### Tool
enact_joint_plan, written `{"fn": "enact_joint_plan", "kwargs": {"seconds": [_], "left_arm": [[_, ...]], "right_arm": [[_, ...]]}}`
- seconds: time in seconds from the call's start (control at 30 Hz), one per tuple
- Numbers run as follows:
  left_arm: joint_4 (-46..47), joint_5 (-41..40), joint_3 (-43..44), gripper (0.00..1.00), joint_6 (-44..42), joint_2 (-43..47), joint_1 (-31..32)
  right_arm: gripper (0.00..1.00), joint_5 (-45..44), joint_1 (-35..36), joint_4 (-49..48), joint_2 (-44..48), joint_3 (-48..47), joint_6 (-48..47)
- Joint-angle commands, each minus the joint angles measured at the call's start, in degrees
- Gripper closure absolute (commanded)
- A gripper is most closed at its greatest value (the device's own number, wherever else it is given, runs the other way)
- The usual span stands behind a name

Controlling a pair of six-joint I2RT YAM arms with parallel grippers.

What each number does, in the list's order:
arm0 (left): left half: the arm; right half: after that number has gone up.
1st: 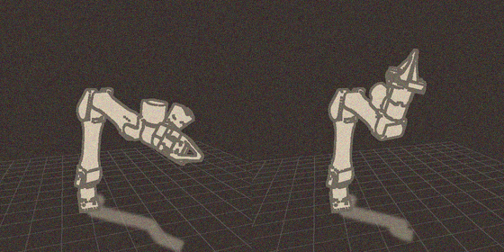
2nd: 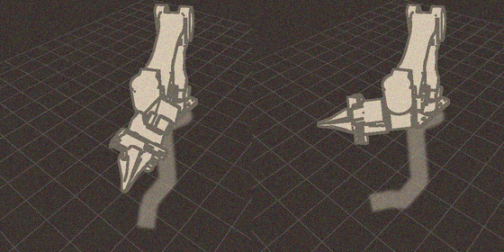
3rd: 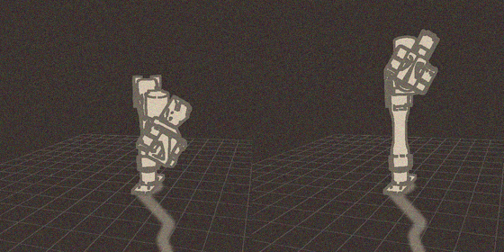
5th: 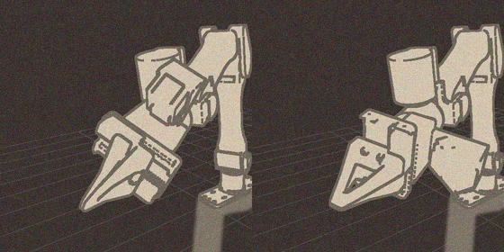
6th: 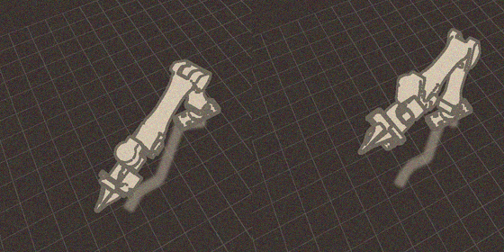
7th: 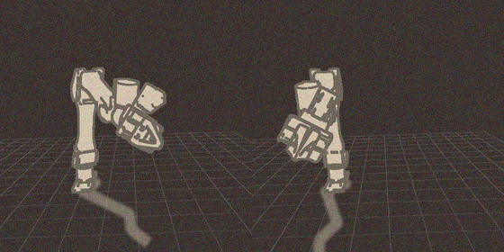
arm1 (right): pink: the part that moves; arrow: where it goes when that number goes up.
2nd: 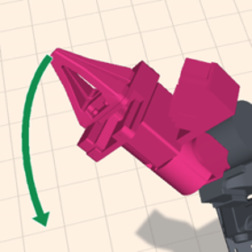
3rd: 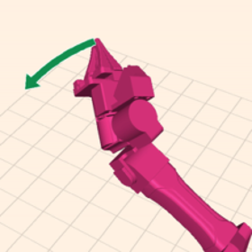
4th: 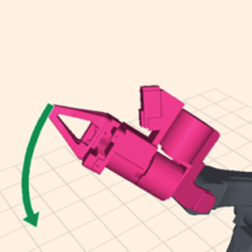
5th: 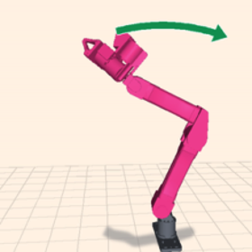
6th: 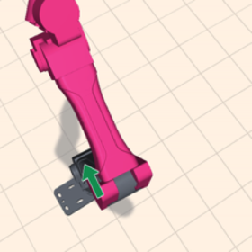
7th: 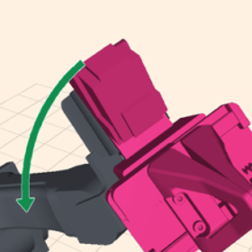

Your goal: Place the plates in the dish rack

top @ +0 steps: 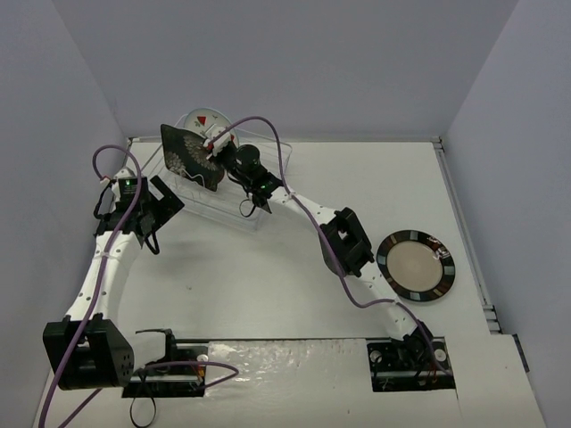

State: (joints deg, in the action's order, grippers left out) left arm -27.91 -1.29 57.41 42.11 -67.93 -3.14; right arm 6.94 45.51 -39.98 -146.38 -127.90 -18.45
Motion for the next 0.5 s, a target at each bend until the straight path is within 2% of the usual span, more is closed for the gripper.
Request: {"fn": "enact_joint_plan", "kwargs": {"seconds": [0.0,0.17,0.23,0.3,0.47], "left_arm": [[3.4,0.7,0.8,0.03,0.3,-0.2,-0.5],[3.7,1.1,0.8,0.03,0.2,-0.5,-0.5],[3.8,1.2,0.8,0.03,0.2,-0.6,-0.5],[4.1,1.3,0.7,0.03,0.2,-0.6,-0.5],[4.7,1.5,0.3,0.03,0.2,-0.7,-0.5]], "right_arm": [[1.0,2.4,-0.5,-14.7,1.5,-2.2,3.5],[1.0,5.9,-0.1,-13.5,0.8,-2.5,-0.1],[0.95,5.9,0.2,-11.9,0.9,-2.5,-1.6],[0.86,4.7,0.4,-10.7,1.1,-2.4,-2.8],[0.49,2.2,0.9,-10.1,1.4,-2.1,-3.1]]}}
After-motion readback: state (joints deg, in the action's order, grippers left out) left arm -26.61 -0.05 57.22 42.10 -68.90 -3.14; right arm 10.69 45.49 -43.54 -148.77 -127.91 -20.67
